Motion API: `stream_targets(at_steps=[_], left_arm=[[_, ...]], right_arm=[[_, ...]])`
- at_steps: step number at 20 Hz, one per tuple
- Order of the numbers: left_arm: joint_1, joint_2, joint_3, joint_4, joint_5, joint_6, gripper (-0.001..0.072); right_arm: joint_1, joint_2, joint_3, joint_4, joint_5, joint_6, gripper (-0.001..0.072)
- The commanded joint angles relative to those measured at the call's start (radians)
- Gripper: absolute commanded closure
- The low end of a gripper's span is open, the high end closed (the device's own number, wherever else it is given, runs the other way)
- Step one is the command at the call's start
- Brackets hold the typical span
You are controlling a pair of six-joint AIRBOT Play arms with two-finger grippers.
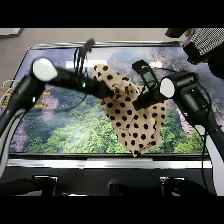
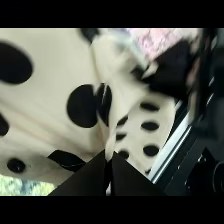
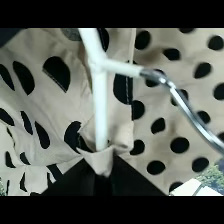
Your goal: Fold the clothes and pants, and hang the long-sleeved shirts on hangers.
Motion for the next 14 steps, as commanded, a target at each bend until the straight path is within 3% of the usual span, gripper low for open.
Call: stream_targets(at_steps=[1, 5, 6, 7, 8, 9, 12, 14], left_arm=[[-0.015, 0.206, -0.397, -0.024, 0.182, 0.015, 0.0683], [-0.018, 0.235, -0.524, -0.084, 0.269, 0.065, 0.0668], [-0.016, 0.225, -0.523, -0.084, 0.28, 0.08, 0.0543], [-0.003, 0.222, -0.521, -0.085, 0.296, 0.079, 0.0287], [0.019, 0.223, -0.509, -0.085, 0.294, 0.079, 0.0098], [0.055, 0.228, -0.483, -0.084, 0.27, 0.081, 0.0031], [0.201, 0.23, -0.367, -0.084, 0.101, 0.179, 0.0031], [0.283, 0.23, -0.312, -0.08, 0.004, 0.328, 0.0041]], right_arm=[[0.01, 0.021, 0.042, -0.025, 0.01, 0.017, 0.069], [0.01, 0.042, 0.042, 0.079, 0.076, -0.087, 0.069], [0.01, 0.043, 0.042, 0.084, 0.095, -0.124, 0.069], [0.01, 0.044, 0.042, 0.084, 0.108, -0.165, 0.069], [0.01, 0.045, 0.042, 0.083, 0.12, -0.223, 0.069], [0.01, 0.045, 0.042, 0.082, 0.134, -0.303, 0.069], [0.003, 0.045, 0.042, 0.09, 0.163, -0.649, 0.069], [0.0, 0.042, 0.04, 0.117, 0.153, -0.808, 0.0689]])
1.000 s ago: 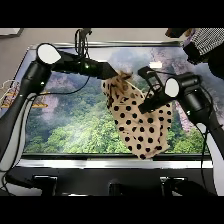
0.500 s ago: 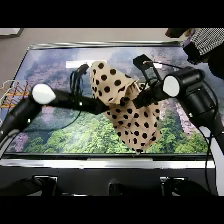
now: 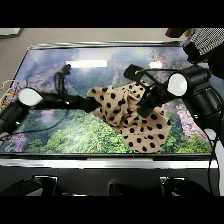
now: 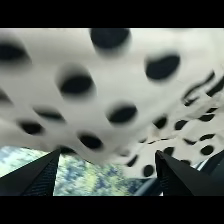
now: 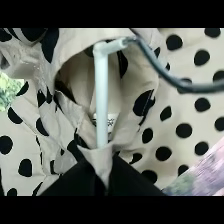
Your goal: Fold the clothes and pants, and hang the long-sleeved shirts on hangers.
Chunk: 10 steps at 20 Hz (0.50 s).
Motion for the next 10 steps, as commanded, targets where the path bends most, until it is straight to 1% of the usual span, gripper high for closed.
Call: stream_targets(at_steps=[1, 3, 4, 5, 6, 7, 10], left_arm=[[0.128, 0.003, 0.074, 0.003, -0.181, 0.267, 0.0041], [0.141, -0.001, 0.072, 0.017, -0.255, 0.565, 0.0041], [0.135, -0.004, 0.072, 0.035, -0.29, 0.685, 0.0041], [0.13, -0.007, 0.072, 0.058, -0.309, 0.763, 0.0041], [0.123, -0.011, 0.071, 0.087, -0.317, 0.795, 0.0041], [0.119, -0.014, 0.067, 0.103, -0.315, 0.797, 0.0041], [0.118, -0.035, 0.032, 0.102, -0.315, 0.87, 0.0041]], right_arm=[[-0.004, -0.005, 0.0, 0.058, 0.018, -0.362, 0.0689], [-0.004, -0.018, 0.0, 0.119, 0.018, -0.457, 0.0688], [-0.004, -0.028, 0.0, 0.145, 0.017, -0.479, 0.0688], [-0.004, -0.036, 0.0, 0.158, 0.016, -0.488, 0.0688], [-0.004, -0.043, 0.0, 0.163, 0.009, -0.488, 0.0688], [-0.004, -0.046, 0.0, 0.164, -0.005, -0.488, 0.0688], [-0.004, -0.045, 0.0, 0.186, -0.083, -0.508, 0.0688]])
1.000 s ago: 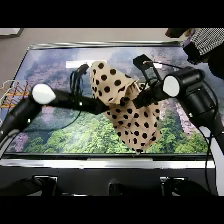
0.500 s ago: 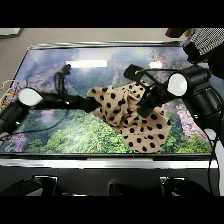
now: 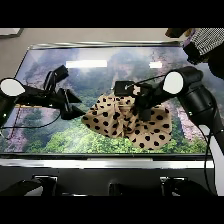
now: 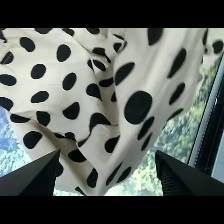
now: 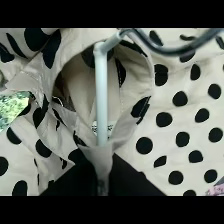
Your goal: Fold the clothes and pants, and hang the long-sleeved shirts on hangers.
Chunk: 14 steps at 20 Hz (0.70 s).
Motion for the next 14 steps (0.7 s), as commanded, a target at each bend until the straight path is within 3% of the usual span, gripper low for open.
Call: stream_targets(at_steps=[1, 4, 9, 10, 12, 14], left_arm=[[0.002, -0.022, -0.034, 0.024, -0.032, 0.163, 0.0042], [-0.002, -0.051, -0.062, 0.024, -0.03, 0.205, 0.0041], [-0.002, -0.103, -0.062, 0.023, 0.027, 0.206, 0.005], [-0.002, -0.108, -0.062, 0.023, 0.042, 0.205, 0.0158], [-0.002, -0.117, -0.062, 0.023, 0.041, 0.22, 0.0652], [-0.002, -0.117, -0.062, 0.011, 0.042, 0.245, 0.0679]], right_arm=[[0.0, -0.005, 0.0, 0.038, -0.077, -0.051, 0.0688], [0.0, -0.002, 0.0, 0.061, -0.089, -0.05, 0.0688], [0.0, 0.035, 0.0, 0.12, -0.084, -0.05, 0.0688], [0.0, 0.038, 0.0, 0.127, -0.077, -0.05, 0.0688], [0.0, 0.039, 0.0, 0.134, -0.056, -0.046, 0.0687], [0.0, 0.039, 0.0, 0.147, -0.048, -0.014, 0.0686]])
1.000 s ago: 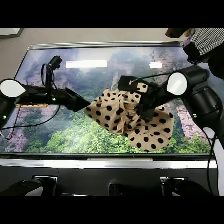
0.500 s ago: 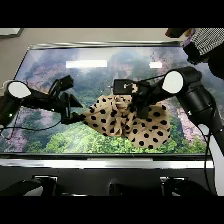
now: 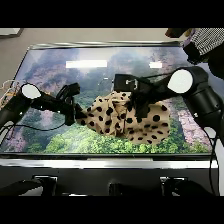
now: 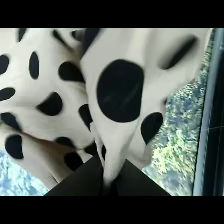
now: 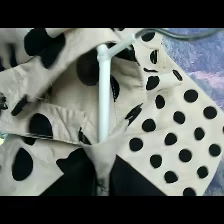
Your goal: Fold the clothes and pants, and hang the long-sleeved shirts on hangers.
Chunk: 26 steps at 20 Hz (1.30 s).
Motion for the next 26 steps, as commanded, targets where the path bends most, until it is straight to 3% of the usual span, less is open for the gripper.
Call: stream_targets(at_steps=[1, 2, 3, 5, 7, 9, 12, 14, 15, 16, 18, 21, 26], left_arm=[[0.001, -0.008, 0.0, -0.008, 0.02, 0.019, 0.0679], [0.001, -0.006, 0.0, -0.007, 0.019, 0.019, 0.0679], [0.001, -0.002, 0.0, -0.008, 0.02, 0.019, 0.068], [0.001, 0.008, 0.0, -0.01, 0.02, 0.019, 0.0681], [0.001, 0.019, 0.0, -0.01, 0.02, 0.019, 0.0681], [0.001, 0.035, 0.0, -0.01, 0.021, 0.02, 0.0682], [0.001, 0.062, 0.0, -0.011, 0.023, 0.032, 0.0682], [0.001, 0.08, 0.0, -0.017, 0.023, 0.05, 0.0682], [0.001, 0.089, 0.0, -0.029, 0.023, 0.062, 0.0682], [0.001, 0.095, 0.0, -0.042, 0.023, 0.073, 0.0682], [0.001, 0.101, 0.0, -0.055, 0.023, 0.076, 0.0682], [0.001, 0.102, 0.0, -0.06, 0.023, 0.077, 0.0682], [0.001, 0.102, 0.0, -0.06, 0.023, 0.076, 0.0682]], right_arm=[[0.001, 0.004, 0.0, 0.035, 0.04, 0.049, 0.0686], [0.001, 0.005, 0.0, 0.034, 0.051, 0.093, 0.0683], [0.001, 0.011, 0.0, 0.024, 0.054, 0.143, 0.0618], [0.001, 0.041, 0.005, -0.029, 0.037, 0.183, 0.0358], [0.0, 0.089, 0.031, -0.103, -0.001, 0.237, 0.0284], [-0.002, 0.141, 0.062, -0.208, -0.002, 0.259, 0.0285], [-0.156, 0.219, 0.063, -0.214, 0.068, 0.263, 0.0287], [-0.338, 0.235, 0.062, -0.121, 0.091, 0.249, 0.0276], [-0.422, 0.229, 0.056, -0.05, 0.093, 0.217, 0.0227], [-0.5, 0.219, 0.036, 0.024, 0.092, 0.164, 0.0179], [-0.578, 0.185, -0.023, 0.124, 0.106, 0.065, 0.0171], [-0.572, 0.1, -0.093, 0.206, 0.122, -0.019, 0.0172], [-0.519, -0.028, -0.097, 0.258, 0.128, -0.042, 0.0172]])
